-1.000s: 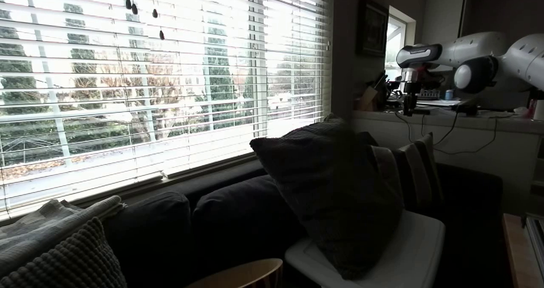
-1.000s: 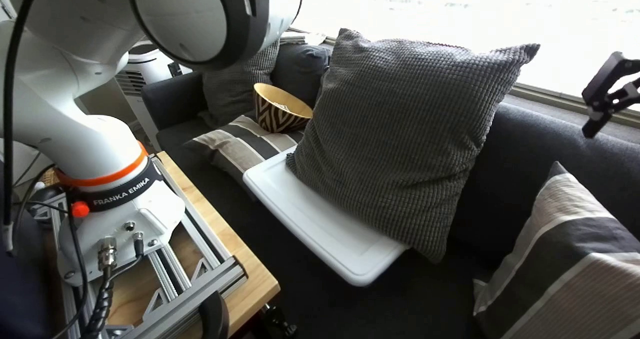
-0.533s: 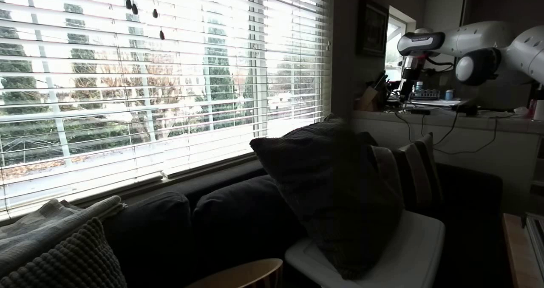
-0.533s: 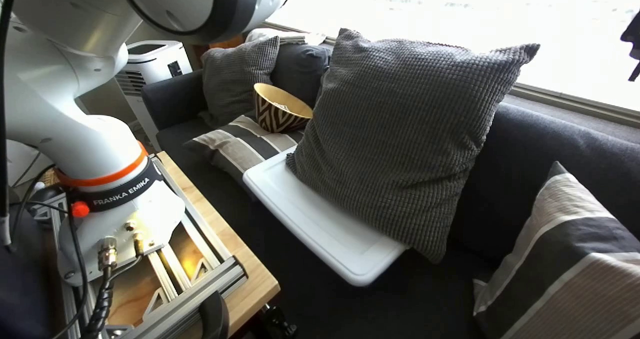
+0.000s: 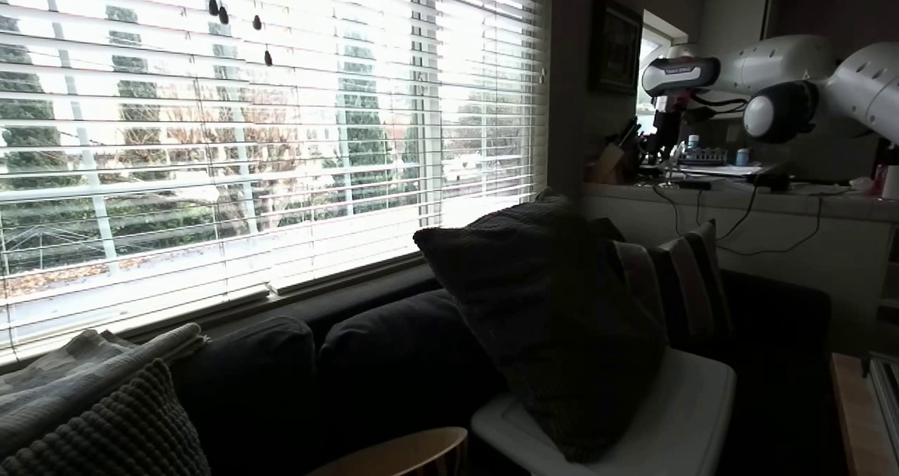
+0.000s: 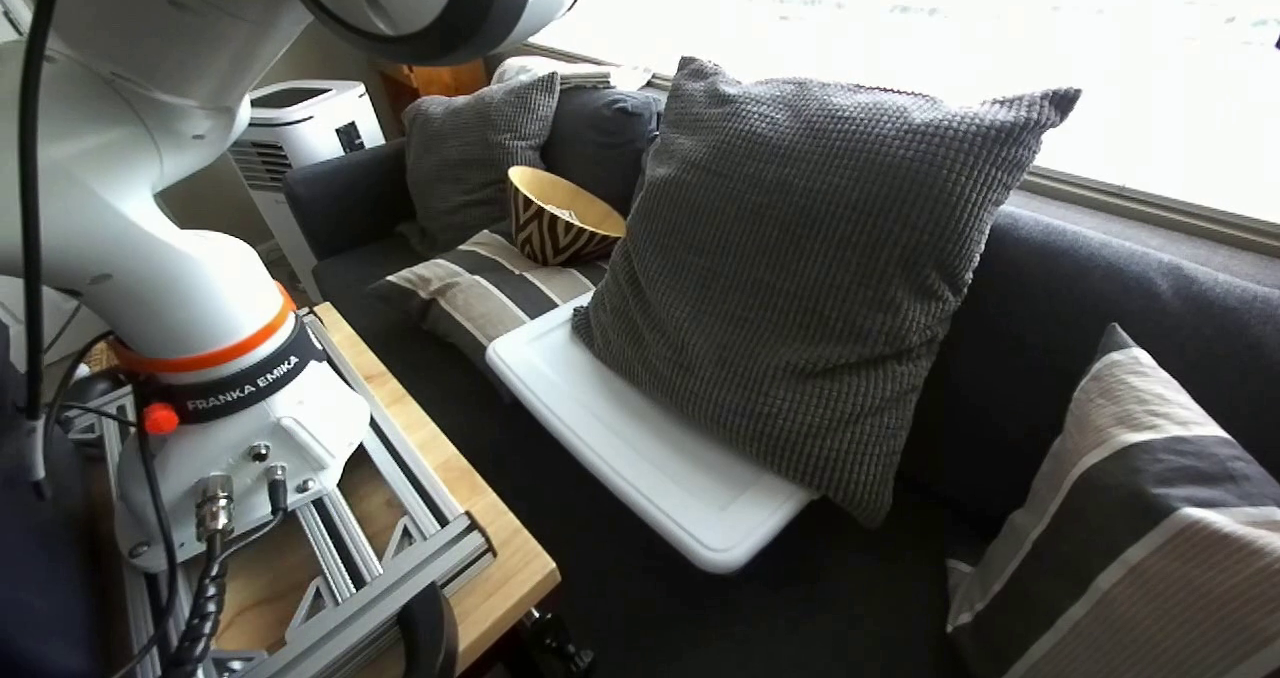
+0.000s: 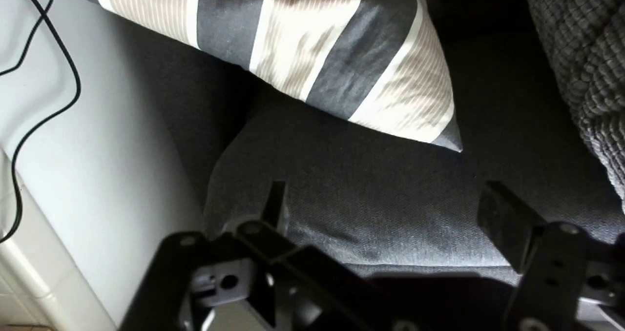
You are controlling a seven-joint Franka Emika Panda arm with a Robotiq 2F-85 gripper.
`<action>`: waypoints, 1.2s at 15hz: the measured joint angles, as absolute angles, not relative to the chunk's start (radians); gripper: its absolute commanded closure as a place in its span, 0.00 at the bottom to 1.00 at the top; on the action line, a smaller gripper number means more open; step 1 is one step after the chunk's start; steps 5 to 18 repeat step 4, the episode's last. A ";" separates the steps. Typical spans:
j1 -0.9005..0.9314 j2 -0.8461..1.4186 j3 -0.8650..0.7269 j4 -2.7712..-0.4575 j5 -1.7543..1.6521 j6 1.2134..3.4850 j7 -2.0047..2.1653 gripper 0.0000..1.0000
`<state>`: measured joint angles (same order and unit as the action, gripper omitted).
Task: Pick up the striped pillow and move it to the right of the couch
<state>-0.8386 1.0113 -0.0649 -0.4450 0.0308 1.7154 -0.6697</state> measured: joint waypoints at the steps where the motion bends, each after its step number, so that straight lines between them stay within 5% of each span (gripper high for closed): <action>1: -0.836 1.011 -0.065 -0.445 0.031 1.719 -0.670 0.00; 18: -0.843 1.011 -0.065 -0.445 0.031 1.720 -0.670 0.00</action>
